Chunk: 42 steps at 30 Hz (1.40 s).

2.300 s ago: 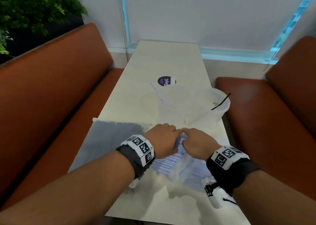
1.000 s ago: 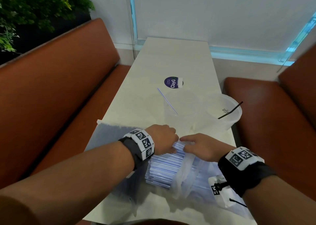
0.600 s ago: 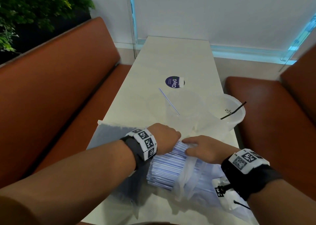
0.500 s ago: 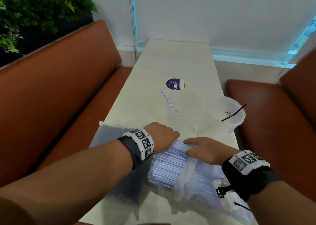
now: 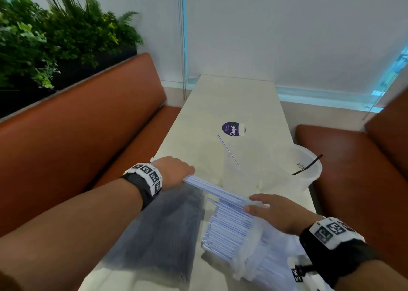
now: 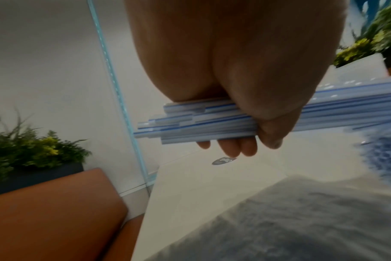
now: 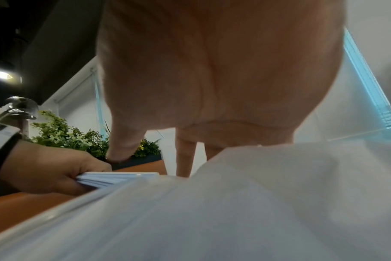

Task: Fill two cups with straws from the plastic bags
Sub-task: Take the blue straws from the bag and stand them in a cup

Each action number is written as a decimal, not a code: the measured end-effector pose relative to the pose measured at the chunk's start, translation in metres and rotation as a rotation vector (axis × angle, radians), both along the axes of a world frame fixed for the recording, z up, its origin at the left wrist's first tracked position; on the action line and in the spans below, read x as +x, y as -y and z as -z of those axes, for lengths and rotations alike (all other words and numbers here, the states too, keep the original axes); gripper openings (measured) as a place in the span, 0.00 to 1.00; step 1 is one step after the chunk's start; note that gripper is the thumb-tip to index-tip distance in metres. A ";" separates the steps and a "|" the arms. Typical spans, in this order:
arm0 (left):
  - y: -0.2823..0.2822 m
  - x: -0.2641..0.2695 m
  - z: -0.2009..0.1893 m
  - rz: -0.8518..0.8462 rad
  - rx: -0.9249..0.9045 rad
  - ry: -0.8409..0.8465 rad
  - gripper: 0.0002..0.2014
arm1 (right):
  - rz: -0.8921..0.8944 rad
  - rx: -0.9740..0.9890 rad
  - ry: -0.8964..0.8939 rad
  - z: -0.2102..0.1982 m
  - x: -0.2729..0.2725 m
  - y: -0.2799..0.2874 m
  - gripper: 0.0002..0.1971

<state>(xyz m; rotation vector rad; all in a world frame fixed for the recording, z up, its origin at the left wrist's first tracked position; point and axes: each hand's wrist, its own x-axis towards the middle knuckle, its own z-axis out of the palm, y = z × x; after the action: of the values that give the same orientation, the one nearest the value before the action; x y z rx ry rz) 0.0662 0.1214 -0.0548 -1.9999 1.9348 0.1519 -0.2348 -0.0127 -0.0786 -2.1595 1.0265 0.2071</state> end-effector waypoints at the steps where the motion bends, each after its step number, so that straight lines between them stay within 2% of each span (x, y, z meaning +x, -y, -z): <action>1: -0.003 0.005 0.000 -0.006 -0.018 -0.007 0.11 | 0.037 -0.043 0.067 -0.004 0.001 -0.002 0.38; 3: -0.005 0.009 0.001 -0.005 -0.058 -0.018 0.13 | 0.110 -0.167 0.228 -0.013 0.004 -0.006 0.37; 6: -0.002 0.011 -0.002 0.035 -0.092 0.056 0.13 | 0.167 -0.226 0.402 -0.022 0.010 -0.006 0.28; 8: 0.000 0.017 -0.009 0.044 -0.091 0.135 0.13 | 0.175 -0.187 0.427 -0.024 0.012 -0.005 0.23; 11: -0.002 0.030 -0.021 -0.004 -0.089 0.196 0.13 | 0.171 -0.140 0.436 -0.021 0.013 -0.006 0.21; 13: -0.004 0.032 -0.026 -0.035 -0.125 0.154 0.10 | 0.220 -0.109 0.538 -0.021 0.015 -0.007 0.21; 16: 0.002 0.011 -0.025 -0.037 -0.235 -0.035 0.06 | 0.350 -0.038 0.750 -0.023 0.026 -0.009 0.26; 18: 0.012 -0.016 -0.019 -0.008 -0.299 -0.137 0.04 | 0.398 0.012 0.800 -0.026 0.036 -0.012 0.22; 20: 0.021 -0.038 -0.014 0.006 -0.350 -0.163 0.05 | 0.456 0.046 0.854 -0.029 0.040 -0.010 0.16; 22: 0.027 -0.049 -0.013 -0.007 -0.394 -0.179 0.08 | 0.545 -0.070 0.922 -0.032 0.035 0.000 0.13; 24: 0.031 -0.057 -0.013 0.003 -0.443 -0.203 0.10 | 0.623 -0.118 0.959 -0.035 0.030 0.008 0.13; 28: 0.043 -0.092 -0.017 0.074 -0.512 -0.240 0.09 | 0.482 -0.042 0.914 -0.037 0.039 -0.005 0.19; 30: 0.047 -0.098 -0.025 0.045 -0.530 -0.274 0.06 | 0.503 0.054 0.989 -0.040 0.041 -0.006 0.20; 32: 0.046 -0.093 -0.039 -0.047 -0.589 -0.415 0.04 | 0.596 0.211 1.081 -0.046 0.037 0.001 0.25; 33: 0.045 -0.090 -0.049 -0.114 -0.656 -0.583 0.03 | 0.642 0.292 1.102 -0.048 0.036 0.005 0.27; 35: 0.043 -0.092 -0.074 -0.223 -0.827 -1.088 0.04 | 0.704 0.425 1.084 -0.048 0.037 0.005 0.30; 36: 0.043 -0.098 -0.088 -0.232 -0.910 -1.349 0.04 | 0.724 0.487 1.066 -0.047 0.040 0.004 0.31; 37: 0.045 -0.103 -0.099 -0.199 -0.983 -1.539 0.04 | 0.744 0.549 1.046 -0.048 0.044 0.002 0.32; 39: 0.050 -0.111 -0.111 -0.131 -1.081 -1.733 0.05 | 0.764 0.676 1.032 -0.052 0.051 -0.001 0.34; 42: 0.060 -0.121 -0.109 -0.141 -1.090 -1.873 0.05 | 0.736 0.836 1.070 -0.063 0.061 -0.008 0.34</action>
<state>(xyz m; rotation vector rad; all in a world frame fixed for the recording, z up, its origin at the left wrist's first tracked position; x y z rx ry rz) -0.0548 0.0617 0.0542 -3.0112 3.2371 2.0069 -0.1739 -0.0046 -0.0153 -0.7951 0.7713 -0.6827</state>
